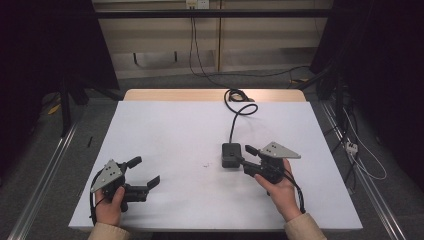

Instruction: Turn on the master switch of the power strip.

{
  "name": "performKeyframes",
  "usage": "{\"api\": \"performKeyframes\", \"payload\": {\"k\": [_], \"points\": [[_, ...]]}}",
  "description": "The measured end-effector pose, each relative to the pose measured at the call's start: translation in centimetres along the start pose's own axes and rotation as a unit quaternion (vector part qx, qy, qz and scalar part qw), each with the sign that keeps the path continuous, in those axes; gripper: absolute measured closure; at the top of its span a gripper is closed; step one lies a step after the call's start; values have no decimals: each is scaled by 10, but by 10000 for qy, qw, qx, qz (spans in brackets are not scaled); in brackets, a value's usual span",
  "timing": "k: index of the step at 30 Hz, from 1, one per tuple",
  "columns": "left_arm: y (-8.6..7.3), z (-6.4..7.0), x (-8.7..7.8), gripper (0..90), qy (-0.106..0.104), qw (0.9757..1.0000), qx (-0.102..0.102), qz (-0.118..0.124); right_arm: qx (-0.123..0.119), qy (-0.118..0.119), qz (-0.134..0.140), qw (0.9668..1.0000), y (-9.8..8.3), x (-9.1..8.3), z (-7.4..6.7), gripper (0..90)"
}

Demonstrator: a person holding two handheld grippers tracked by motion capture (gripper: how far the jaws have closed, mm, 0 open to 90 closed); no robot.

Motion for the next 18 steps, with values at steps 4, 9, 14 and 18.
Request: {"api": "performKeyframes", "payload": {"k": [4, 9, 14, 18], "points": [[0, 0, 0, 32, -1, 10000, -28, 4, 3, -4, 1, 10000, 2, 1, 0, 516], [0, 0, 0, 32, 8, 10000, -33, -3, 47, -5, -25, 10000, 2, 4, 0, 529], [0, 0, -1, 32, 8, 10000, -32, -9, 169, 37, -14, 9998, 2, 7, 2, 572], [0, 0, -1, 32, 3, 10000, -39, 3, 226, 78, 31, 9997, 3, 8, 2, 594]]}}
Point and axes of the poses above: each handheld gripper's, and its own axes: x roughly forward along the jaws, y roughly out of its top, z roughly to its right, the point moved 7 cm from there along x, roughly forward along the jaws, and after that the axes turned 13 degrees about -x, right-handed, at the moved point
